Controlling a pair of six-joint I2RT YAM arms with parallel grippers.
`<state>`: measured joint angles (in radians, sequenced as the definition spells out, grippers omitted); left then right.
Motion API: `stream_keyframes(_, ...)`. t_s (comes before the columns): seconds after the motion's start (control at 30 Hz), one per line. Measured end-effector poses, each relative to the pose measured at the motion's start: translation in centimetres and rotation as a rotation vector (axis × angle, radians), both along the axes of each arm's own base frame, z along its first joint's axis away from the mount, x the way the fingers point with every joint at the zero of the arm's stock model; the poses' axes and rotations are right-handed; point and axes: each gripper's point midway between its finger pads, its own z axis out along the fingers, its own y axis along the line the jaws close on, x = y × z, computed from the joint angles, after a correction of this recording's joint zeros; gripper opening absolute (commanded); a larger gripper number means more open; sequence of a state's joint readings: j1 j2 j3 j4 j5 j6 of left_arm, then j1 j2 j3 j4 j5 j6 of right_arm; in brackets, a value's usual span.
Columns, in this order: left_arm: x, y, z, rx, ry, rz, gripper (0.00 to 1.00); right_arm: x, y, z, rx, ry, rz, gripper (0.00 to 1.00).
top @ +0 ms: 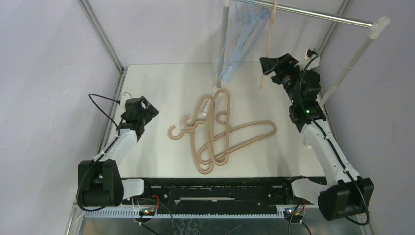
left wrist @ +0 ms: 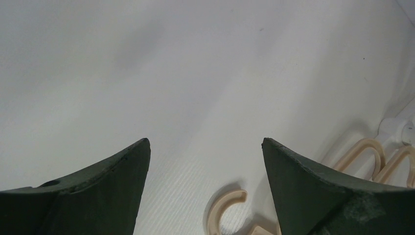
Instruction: Organize the hangers
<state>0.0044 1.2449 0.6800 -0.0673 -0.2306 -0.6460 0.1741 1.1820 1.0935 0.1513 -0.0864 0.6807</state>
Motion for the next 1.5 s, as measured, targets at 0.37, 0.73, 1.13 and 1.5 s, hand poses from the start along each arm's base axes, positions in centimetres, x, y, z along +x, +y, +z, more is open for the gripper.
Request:
stream_keyframes(0.37,0.1,-0.8,-0.4,0.004,0.008,-0.024,0.90,-7.0,-2.8,1.6,-0.173,-0.067,-0.151,0.86)
stream_keyframes(0.73,0.0,-2.1,-2.4,0.012,0.070,-0.066,0.90,-13.1,-0.4,2.5,-0.330,-0.138,-0.108,0.86)
stream_keyframes(1.13,0.4,-2.7,-2.9,0.011,0.070,-0.081,0.90,-15.9,8.9,-1.5,-0.482,-0.103,0.154,0.74)
stream_keyframes(1.5,0.5,-2.9,-3.5,0.011,0.084,-0.087,0.89,-19.8,15.6,-15.0,-0.703,0.166,0.453,0.71)
